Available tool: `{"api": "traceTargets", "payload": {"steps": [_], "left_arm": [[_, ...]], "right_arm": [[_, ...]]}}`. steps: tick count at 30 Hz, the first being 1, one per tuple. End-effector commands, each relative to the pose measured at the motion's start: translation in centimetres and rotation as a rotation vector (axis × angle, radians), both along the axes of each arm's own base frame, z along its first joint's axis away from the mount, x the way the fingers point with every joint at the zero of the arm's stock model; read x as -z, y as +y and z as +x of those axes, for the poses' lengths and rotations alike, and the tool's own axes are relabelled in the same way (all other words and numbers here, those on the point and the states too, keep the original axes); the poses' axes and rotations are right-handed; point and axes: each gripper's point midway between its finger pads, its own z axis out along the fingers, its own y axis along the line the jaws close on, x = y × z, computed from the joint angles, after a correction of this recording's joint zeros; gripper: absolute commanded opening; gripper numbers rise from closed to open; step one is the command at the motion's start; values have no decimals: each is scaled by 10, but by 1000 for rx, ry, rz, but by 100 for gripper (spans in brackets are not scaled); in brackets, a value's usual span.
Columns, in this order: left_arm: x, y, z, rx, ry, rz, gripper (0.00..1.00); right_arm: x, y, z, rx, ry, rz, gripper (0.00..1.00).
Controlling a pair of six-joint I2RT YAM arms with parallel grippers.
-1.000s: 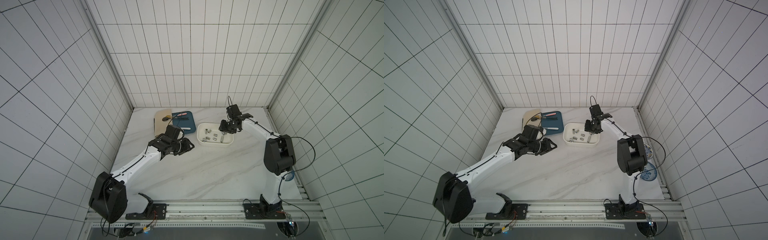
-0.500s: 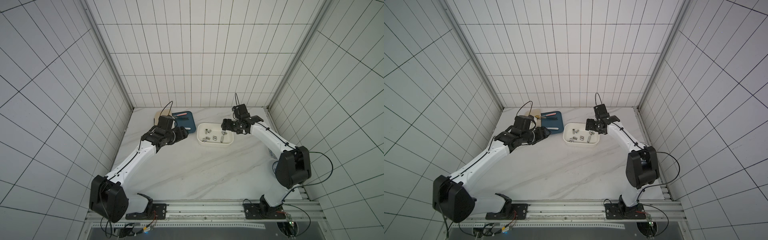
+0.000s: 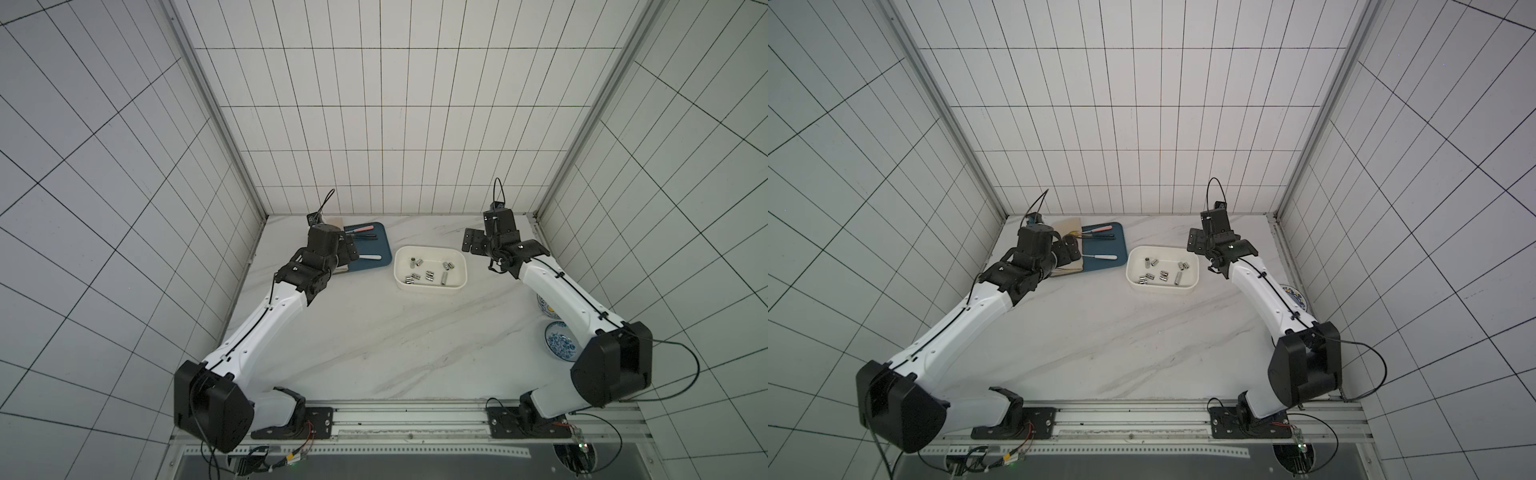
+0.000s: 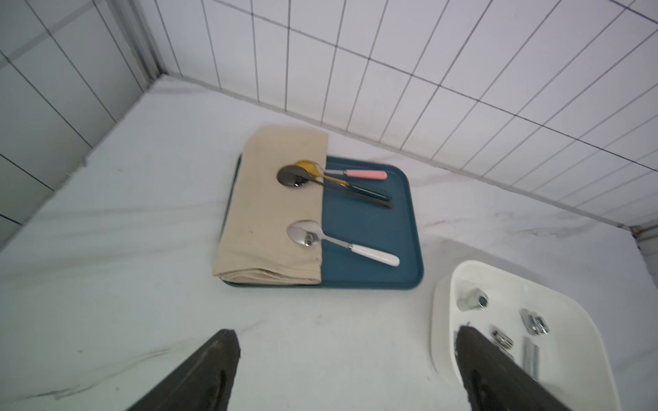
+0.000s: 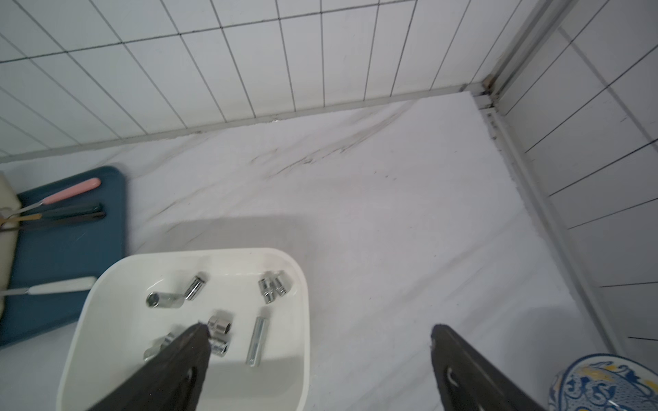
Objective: Put the socket on the desktop into the storage box
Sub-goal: Reset both arms
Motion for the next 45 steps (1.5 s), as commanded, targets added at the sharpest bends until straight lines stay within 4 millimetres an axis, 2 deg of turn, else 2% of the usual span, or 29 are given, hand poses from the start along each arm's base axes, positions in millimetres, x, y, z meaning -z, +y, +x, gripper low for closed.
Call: {"api": "traceTargets", "payload": {"steps": [1,3,6,11,14,18,21,28,34,41,45], "left_arm": [[-22,47,5,-127,-147,189,98],[-9,67,6,-179,-144,233,98],[13,101,5,-258,-109,240,98],[51,148,3,-350,-74,276,98],[74,162,2,-392,-66,253,98],[98,157,5,-365,-71,233,97],[106,154,7,-358,-116,226,96],[111,139,15,-295,-167,240,94],[120,138,11,-287,-201,230,94],[139,129,13,-240,-282,245,95],[144,130,14,-245,-205,236,98]], "right_arm": [[-15,-52,5,176,-166,-196,99],[-14,-67,1,212,-228,-253,99],[-1,-91,-6,253,-276,-262,99],[48,-116,-16,268,-229,-276,99],[71,-120,-15,277,-196,-285,99],[80,-115,-12,243,-198,-283,99],[80,-116,-12,223,-210,-271,99],[101,-133,-22,282,-117,-291,99],[109,-132,-20,245,-159,-280,99],[130,-144,-25,249,-194,-191,99],[136,-142,-21,203,-164,-145,99]]}}
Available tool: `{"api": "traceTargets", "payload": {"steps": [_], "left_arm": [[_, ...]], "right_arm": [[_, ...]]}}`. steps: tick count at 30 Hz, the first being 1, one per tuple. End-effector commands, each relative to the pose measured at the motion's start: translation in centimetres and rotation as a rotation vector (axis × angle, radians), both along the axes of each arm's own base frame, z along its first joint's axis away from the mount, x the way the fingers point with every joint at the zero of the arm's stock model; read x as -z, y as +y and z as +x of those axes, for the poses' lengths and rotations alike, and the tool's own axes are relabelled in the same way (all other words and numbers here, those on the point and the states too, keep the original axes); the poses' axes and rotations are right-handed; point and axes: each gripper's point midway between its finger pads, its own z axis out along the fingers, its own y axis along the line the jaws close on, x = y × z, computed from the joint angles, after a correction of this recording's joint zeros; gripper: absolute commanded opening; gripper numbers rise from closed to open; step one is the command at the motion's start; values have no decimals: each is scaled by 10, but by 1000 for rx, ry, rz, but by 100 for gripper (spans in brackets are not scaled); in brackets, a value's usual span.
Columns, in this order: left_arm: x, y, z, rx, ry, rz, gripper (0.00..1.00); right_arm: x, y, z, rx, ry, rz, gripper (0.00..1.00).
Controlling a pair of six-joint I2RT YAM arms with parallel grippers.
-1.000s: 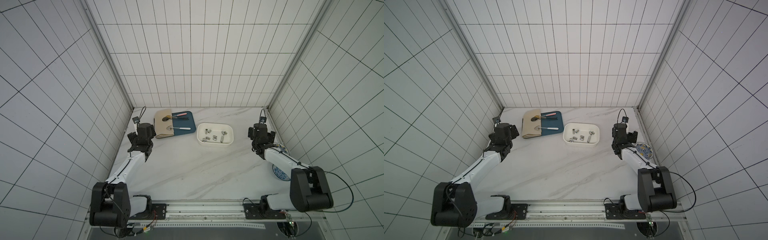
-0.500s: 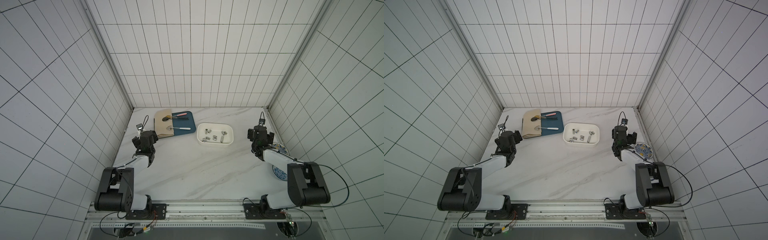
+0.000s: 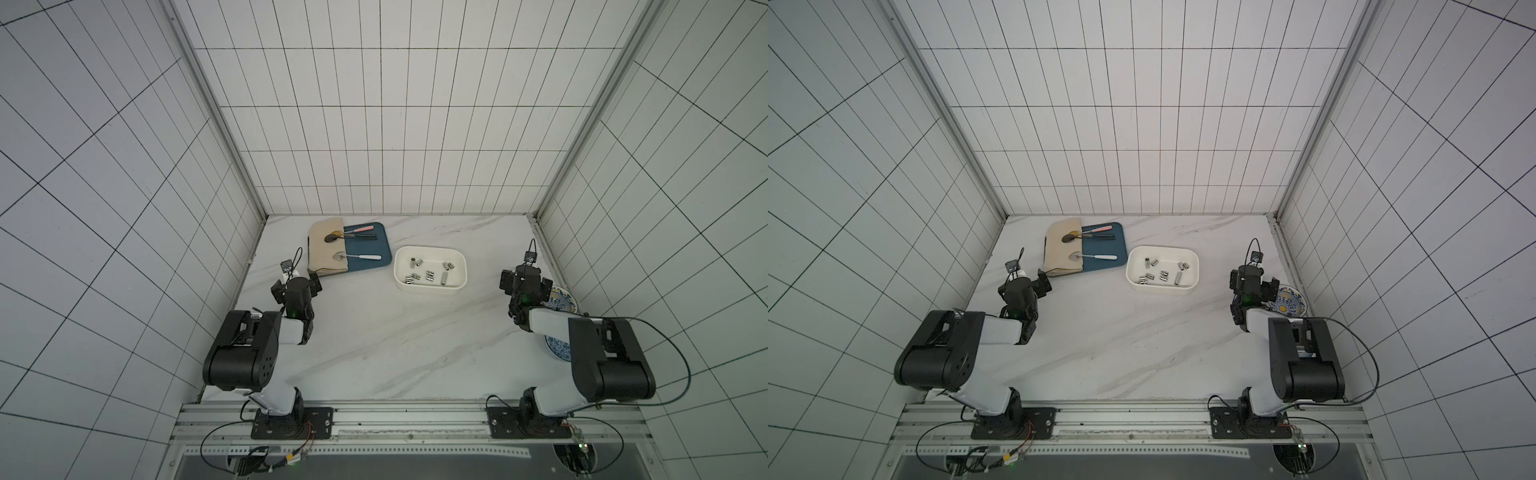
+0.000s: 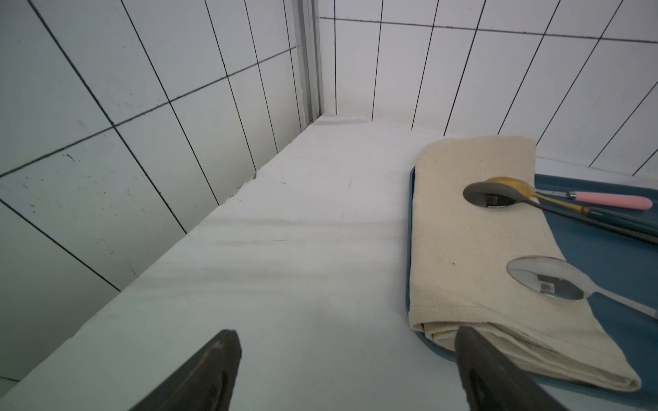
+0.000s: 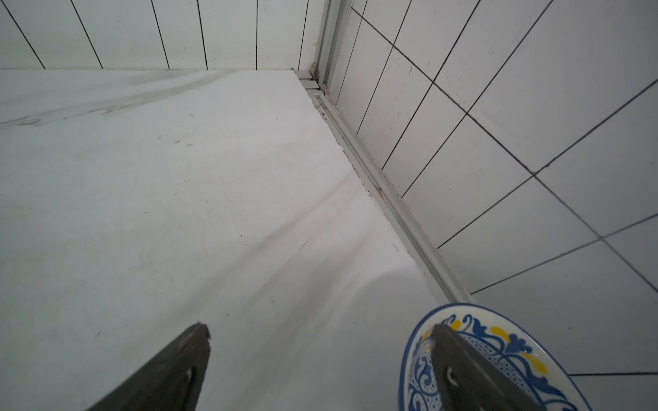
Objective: Put the socket on the desktop into the storage box
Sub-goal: Reset both arms
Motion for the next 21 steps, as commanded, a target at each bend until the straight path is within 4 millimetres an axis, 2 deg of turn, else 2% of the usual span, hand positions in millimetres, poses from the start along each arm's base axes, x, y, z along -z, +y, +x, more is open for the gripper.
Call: {"api": "traceTargets", "payload": {"steps": [1,4,5,6,7,8,10,12,21], "left_arm": [[-26,-2,8,7,-73,-2,98],[-28,-3,8,7,-94,12,98],[-28,-3,8,8,-88,9,98],[-26,-3,8,6,-76,5,98],[-27,-3,8,6,-74,1,98],[-26,-2,8,5,-75,5,98],[-26,-2,9,7,-75,3,98],[-25,-2,10,12,-69,-3,98],[-24,-1,10,26,-65,-17,98]], "right_arm": [[-2,6,5,-58,-51,67,99],[6,8,-3,-129,-118,136,99],[4,7,-1,-135,-171,122,99],[11,9,-4,-138,-98,132,99],[8,10,-2,-144,-89,140,99],[5,10,0,-149,-148,126,99],[9,10,-4,-139,-92,131,99],[4,11,-2,-140,-147,106,99],[5,14,-5,-136,-129,89,99]]}}
